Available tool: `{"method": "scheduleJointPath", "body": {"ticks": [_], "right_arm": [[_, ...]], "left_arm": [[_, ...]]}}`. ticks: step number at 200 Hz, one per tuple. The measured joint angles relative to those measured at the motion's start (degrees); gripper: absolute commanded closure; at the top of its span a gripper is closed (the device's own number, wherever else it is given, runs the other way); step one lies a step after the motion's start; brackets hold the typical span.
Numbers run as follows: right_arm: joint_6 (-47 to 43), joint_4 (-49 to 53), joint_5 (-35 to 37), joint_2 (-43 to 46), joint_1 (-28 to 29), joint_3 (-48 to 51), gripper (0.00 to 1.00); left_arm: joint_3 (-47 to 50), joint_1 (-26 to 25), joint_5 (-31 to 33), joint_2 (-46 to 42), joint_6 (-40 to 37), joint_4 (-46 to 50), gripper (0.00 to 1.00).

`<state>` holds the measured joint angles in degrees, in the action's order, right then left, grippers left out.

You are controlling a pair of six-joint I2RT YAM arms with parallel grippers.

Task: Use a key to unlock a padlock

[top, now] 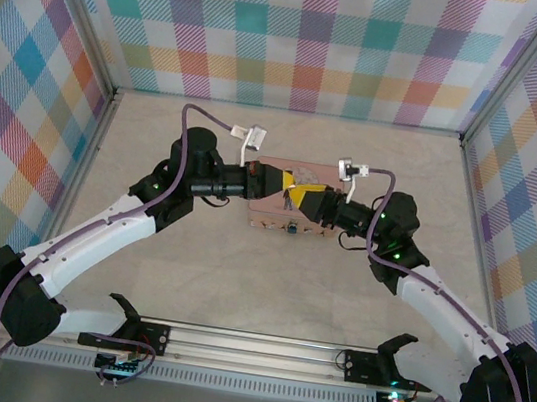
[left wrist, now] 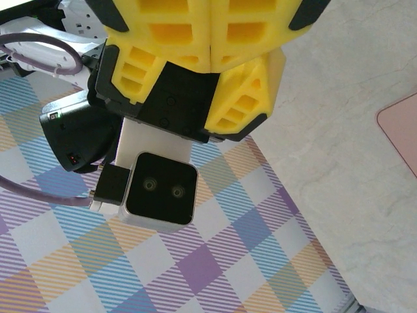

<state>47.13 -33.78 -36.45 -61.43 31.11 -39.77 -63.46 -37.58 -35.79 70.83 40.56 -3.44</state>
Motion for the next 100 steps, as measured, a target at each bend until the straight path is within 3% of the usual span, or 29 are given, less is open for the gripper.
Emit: {"method": "scheduleJointPath", "body": {"ticks": [46, 74, 100], "right_arm": [[0.44, -1.38, -0.22, -1.18, 0.0, -0.57, 0.78], [0.92, -2.47, -1.14, -1.84, -0.02, -0.76, 1.0], [0.76, -2.62, -1.27, -1.9, 0.0, -0.81, 1.0]], "left_arm": [[0.44, 0.0, 0.13, 0.0, 0.37, -0.17, 1.0], [0.68, 0.04, 0.96, -0.11, 0.39, -0.39, 1.0], [0.83, 0.07, 1.4, -0.57, 0.37, -0.33, 1.0]]}}
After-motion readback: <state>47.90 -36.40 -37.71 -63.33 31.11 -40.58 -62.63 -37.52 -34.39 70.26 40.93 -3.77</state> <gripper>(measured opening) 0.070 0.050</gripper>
